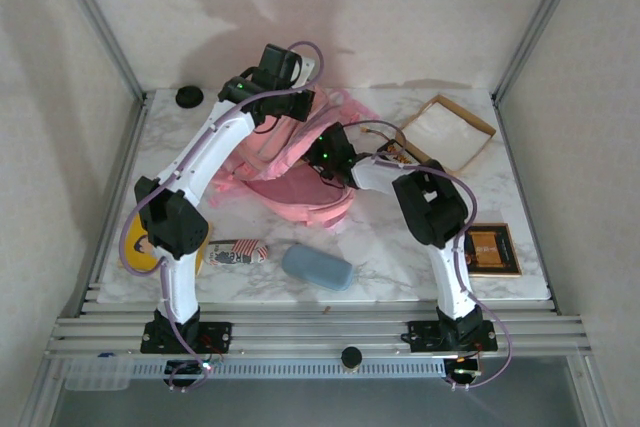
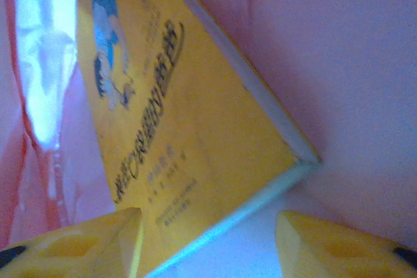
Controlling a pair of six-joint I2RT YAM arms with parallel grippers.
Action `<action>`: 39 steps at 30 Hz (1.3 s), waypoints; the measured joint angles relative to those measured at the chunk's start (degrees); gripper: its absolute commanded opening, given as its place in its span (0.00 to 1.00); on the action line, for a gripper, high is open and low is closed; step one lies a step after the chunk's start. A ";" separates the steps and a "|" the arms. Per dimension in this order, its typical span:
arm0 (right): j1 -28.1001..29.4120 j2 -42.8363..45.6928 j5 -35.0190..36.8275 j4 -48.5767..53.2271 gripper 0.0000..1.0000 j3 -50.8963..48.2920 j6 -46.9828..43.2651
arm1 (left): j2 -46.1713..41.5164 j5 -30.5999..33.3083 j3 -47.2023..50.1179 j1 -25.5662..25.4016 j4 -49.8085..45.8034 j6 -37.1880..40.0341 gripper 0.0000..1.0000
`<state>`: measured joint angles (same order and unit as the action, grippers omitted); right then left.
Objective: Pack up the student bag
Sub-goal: Place the book in the student bag, then close the student bag at the center of the table.
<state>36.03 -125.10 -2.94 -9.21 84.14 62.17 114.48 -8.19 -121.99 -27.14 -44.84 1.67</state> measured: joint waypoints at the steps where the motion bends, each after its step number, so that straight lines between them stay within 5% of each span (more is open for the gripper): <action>1: -0.07 -0.61 0.24 0.13 0.56 1.09 0.00 | 0.00 -0.02 0.00 0.02 0.00 0.00 0.00; 14: -1.46 -2.80 1.75 -0.55 0.61 4.96 -5.77 | 0.00 0.00 0.00 0.35 0.24 -0.02 0.00; 22: -1.44 20.02 0.26 -1.46 0.68 -20.28 -10.60 | -0.02 -0.55 5.99 0.09 4.24 -2.21 0.00; 29: -3.15 40.26 1.68 4.59 0.70 -32.02 -12.87 | -1.16 -2.60 16.33 -0.39 12.59 -6.84 0.02; 33: -6.82 50.84 2.93 11.02 0.75 -35.71 -13.79 | -2.40 -4.07 22.86 -0.96 18.14 -9.77 0.24; 39: -20.90 60.28 2.93 22.21 0.87 -35.98 -16.52 | -4.02 -5.79 29.31 -2.67 22.03 -15.19 0.53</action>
<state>15.14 -64.82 -0.01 12.99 48.16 45.65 110.45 -13.98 -92.68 -29.80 -22.81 -13.52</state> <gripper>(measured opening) 0.836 0.459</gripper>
